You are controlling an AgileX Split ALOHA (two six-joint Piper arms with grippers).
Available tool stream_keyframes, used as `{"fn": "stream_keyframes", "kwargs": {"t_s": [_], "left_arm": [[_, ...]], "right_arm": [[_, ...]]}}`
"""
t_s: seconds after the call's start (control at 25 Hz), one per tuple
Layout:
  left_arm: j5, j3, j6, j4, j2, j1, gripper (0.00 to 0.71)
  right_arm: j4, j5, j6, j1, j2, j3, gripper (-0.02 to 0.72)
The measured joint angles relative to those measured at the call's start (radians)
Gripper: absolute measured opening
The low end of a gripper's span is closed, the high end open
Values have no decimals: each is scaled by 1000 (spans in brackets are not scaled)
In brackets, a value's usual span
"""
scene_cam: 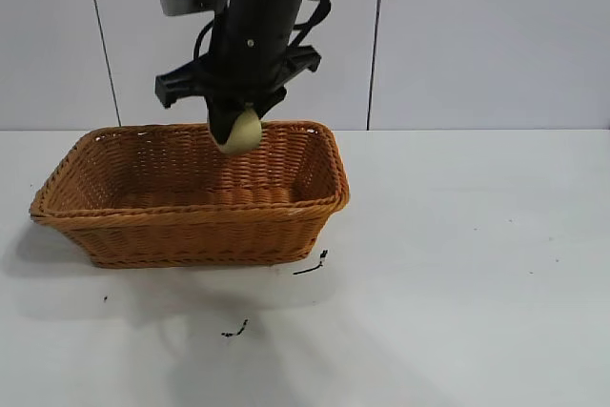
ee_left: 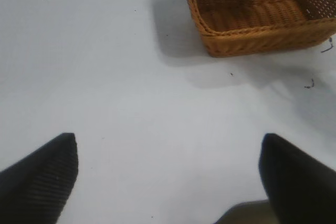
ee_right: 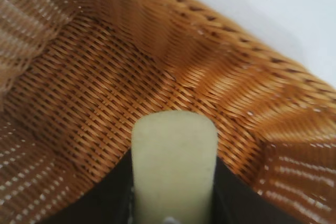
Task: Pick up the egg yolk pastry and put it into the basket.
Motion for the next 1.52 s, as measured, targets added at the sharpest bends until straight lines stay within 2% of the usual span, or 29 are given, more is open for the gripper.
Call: {"fn": "stream_keyframes", "kwargs": {"t_s": [0.24,0.32,0.4,0.52,0.56,0.64,0.88,1.08,1.24,1.28,1.52], "left_arm": [[0,0,0,0,0,0,696],[0,0,0,0,0,0,696],[0,0,0,0,0,0,696],[0,0,0,0,0,0,696],[0,0,0,0,0,0,696],[0,0,0,0,0,0,696],[0,0,0,0,0,0,696],[0,0,0,0,0,0,696],[0,0,0,0,0,0,696],[0,0,0,0,0,0,696],[0,0,0,0,0,0,696]], "right_arm": [[22,-45,0,0,61,0,200],[31,-48,0,0,63,0,224],[31,-53,-1,0,63,0,317],[26,-53,-2,0,62,0,578],[22,-52,-4,1,59,0,625],[18,-39,-4,3,54,-13,667],[16,98,-4,5,9,-121,693],[18,148,-4,-36,-18,-191,693],[18,157,-4,-137,-22,-218,693],[17,171,-4,-201,-22,-219,693],[12,241,-4,-410,-22,-220,693]]}}
